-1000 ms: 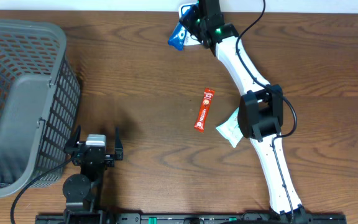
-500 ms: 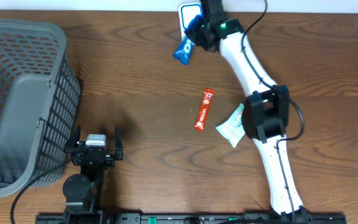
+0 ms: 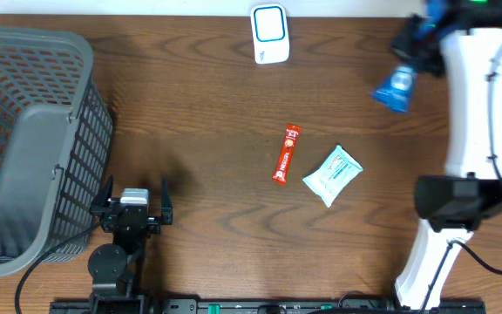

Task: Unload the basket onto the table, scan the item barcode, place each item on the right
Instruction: 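Carry the Oreo pack with the right gripper to the right table edge, then release the Oreo pack at the right edge and withdraw the gripper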

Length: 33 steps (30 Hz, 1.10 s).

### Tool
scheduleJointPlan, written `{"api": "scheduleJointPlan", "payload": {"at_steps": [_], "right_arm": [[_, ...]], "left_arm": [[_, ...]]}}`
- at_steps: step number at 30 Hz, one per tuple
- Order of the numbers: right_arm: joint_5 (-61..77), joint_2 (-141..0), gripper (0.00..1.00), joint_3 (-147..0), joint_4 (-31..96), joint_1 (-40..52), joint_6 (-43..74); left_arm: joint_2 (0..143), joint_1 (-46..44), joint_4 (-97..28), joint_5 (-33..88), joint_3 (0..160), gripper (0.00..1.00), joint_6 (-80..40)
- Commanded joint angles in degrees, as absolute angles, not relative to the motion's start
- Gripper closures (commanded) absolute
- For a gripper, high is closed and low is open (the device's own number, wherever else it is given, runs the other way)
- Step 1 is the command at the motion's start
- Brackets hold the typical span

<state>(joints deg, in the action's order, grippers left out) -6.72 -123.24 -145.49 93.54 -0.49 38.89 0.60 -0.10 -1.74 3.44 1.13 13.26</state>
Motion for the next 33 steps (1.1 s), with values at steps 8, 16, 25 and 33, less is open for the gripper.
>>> {"api": "scheduleJointPlan", "payload": {"at_steps": [8, 16, 25, 33], "right_arm": [[-15.16, -125.80, 0.99, -133.86, 87.83, -17.12, 10.07], [-14.96, -125.80, 0.99, -111.22, 63.68, -26.28, 6.90], [-15.27, -125.80, 0.97, -97.36, 46.81, -32.36, 5.45], [-15.11, -124.90, 0.08, -97.78, 46.52, -36.45, 5.69]], "left_arm": [[0.27, 0.10, -3.84, 3.38, 0.23, 0.02, 12.56], [0.27, 0.10, -3.84, 3.38, 0.23, 0.02, 12.56], [0.27, 0.10, -3.84, 3.38, 0.23, 0.02, 12.56], [0.27, 0.10, -3.84, 3.38, 0.23, 0.02, 12.56]]}}
